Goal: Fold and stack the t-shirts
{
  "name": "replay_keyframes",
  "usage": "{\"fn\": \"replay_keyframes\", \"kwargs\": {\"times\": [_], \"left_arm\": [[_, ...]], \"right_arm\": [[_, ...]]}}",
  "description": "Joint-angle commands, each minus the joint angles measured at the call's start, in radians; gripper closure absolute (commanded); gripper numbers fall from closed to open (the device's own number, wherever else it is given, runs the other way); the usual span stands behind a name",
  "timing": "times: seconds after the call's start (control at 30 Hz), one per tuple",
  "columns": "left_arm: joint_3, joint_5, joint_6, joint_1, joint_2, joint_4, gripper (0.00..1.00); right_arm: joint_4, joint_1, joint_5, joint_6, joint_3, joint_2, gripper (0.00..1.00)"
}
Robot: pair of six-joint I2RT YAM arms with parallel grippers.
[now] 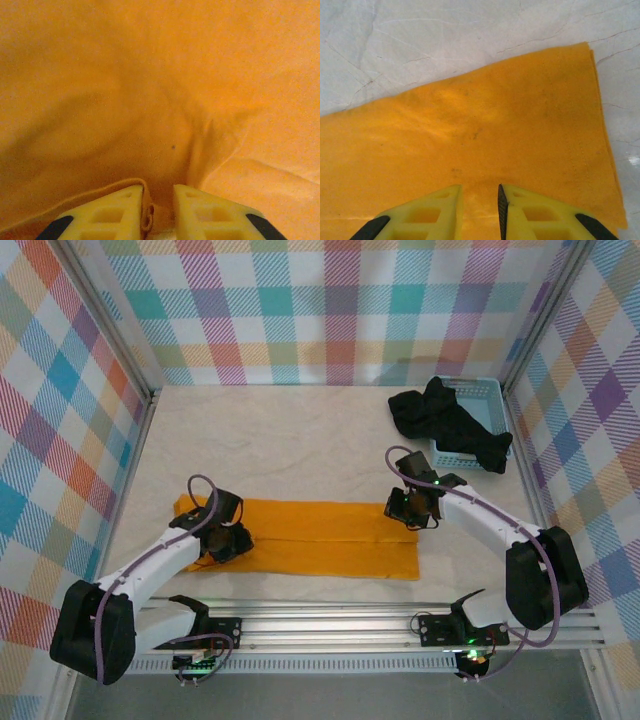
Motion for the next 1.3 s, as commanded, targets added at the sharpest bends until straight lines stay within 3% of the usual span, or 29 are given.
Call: {"fn": "replay_keyframes", "kwargs": {"times": [0.0,0.2,0.3,0.37,0.47,0.6,0.7,0.77,0.83,1.07,1.27], "left_arm": [[-0.031,0.028,-0.045,-0.024,-0.020,-0.080,0.80],[-0.047,-0.011,-0.121,-0.073,-0.085,-0.139,0.73],[-0.032,-0.055,-0.129,-0.079,-0.104,-0.177,0.61],[-0.005,-0.100,-0.133,-0.079,-0.123,-0.231,0.51],[0.075,-0.235,-0.185,-0.070,-0.149,-0.355,0.47],[0.114,-0.294,-0.319,0.064,-0.203,-0.416,0.45],[0.119,-0.250,-0.278,0.273,-0.210,-0.353,0.46],[0.138,-0.185,-0.221,0.416,-0.136,-0.305,0.46],[0.161,-0.152,-0.186,0.490,-0.041,-0.276,0.47],[0.149,-0.060,-0.079,0.622,0.096,-0.105,0.49],[0.097,-0.025,-0.034,0.638,0.171,-0.008,0.49]], "right_arm": [[0.001,0.008,-0.005,-0.008,0.013,-0.010,0.74],[0.006,0.008,-0.008,-0.002,0.019,-0.003,0.74],[0.009,0.012,-0.010,0.000,0.022,0.004,0.74],[0.008,0.016,-0.009,-0.001,0.025,0.004,0.74],[0.012,0.019,-0.010,-0.007,0.029,0.003,0.74],[0.079,0.035,-0.034,-0.011,0.020,-0.001,0.74],[0.132,0.063,-0.067,-0.017,0.029,0.027,0.74],[0.147,0.080,-0.082,-0.028,0.046,0.058,0.74],[0.162,0.083,-0.103,-0.030,0.053,0.080,0.74],[0.181,0.083,-0.195,0.004,0.047,0.159,0.71],[0.162,0.083,-0.203,0.034,0.031,0.197,0.69]]}}
